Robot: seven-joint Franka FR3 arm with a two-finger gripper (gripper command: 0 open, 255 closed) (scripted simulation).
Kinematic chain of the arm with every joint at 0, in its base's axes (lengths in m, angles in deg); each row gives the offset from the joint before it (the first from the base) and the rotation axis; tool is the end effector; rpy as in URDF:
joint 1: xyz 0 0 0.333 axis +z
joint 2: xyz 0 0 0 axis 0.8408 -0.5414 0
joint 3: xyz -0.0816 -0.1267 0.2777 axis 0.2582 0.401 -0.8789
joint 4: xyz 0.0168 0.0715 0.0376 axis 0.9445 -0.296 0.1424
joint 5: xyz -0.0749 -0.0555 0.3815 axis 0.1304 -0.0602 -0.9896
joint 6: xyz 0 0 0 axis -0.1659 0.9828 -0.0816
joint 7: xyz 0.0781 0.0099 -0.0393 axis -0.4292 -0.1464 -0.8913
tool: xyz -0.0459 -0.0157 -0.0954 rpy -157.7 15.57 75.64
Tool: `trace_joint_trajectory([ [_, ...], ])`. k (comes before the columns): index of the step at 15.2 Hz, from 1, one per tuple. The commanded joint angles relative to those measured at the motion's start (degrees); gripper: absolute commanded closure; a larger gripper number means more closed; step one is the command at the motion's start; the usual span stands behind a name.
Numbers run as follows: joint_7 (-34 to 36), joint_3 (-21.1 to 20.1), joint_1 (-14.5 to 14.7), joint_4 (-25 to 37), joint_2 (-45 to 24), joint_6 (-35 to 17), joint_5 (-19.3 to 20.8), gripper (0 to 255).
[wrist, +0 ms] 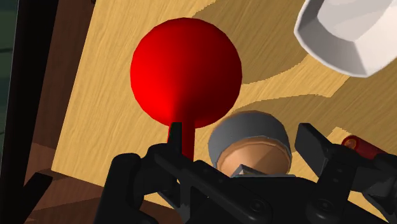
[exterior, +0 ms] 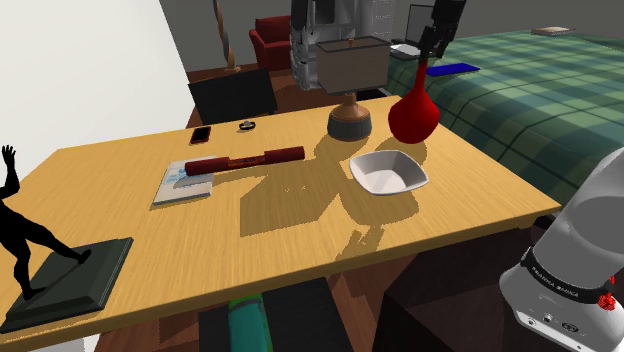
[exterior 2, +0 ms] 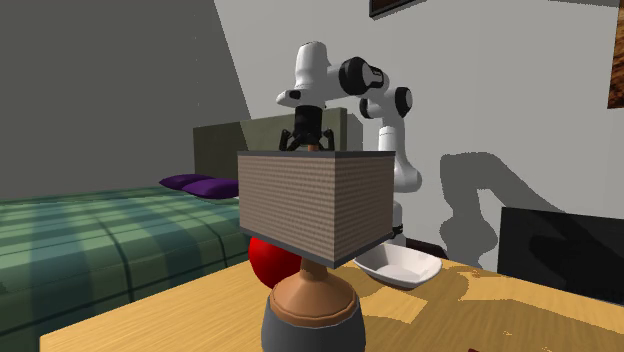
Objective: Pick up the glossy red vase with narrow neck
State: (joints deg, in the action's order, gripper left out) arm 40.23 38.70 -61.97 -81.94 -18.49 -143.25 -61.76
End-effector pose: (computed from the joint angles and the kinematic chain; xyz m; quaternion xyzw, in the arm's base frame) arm 0.4667 -0.2436 0.5726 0.9966 -0.0171 0.0797 0.0105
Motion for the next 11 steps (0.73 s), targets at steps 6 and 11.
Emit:
trace_joint_trajectory([
  [6, -7.38, 3.65, -1.61, 9.39, -10.34, -0.85, -6.98, 0],
  [11, -7.78, 3.62, -1.59, 5.66, -10.45, -4.65, -7.19, 0],
])
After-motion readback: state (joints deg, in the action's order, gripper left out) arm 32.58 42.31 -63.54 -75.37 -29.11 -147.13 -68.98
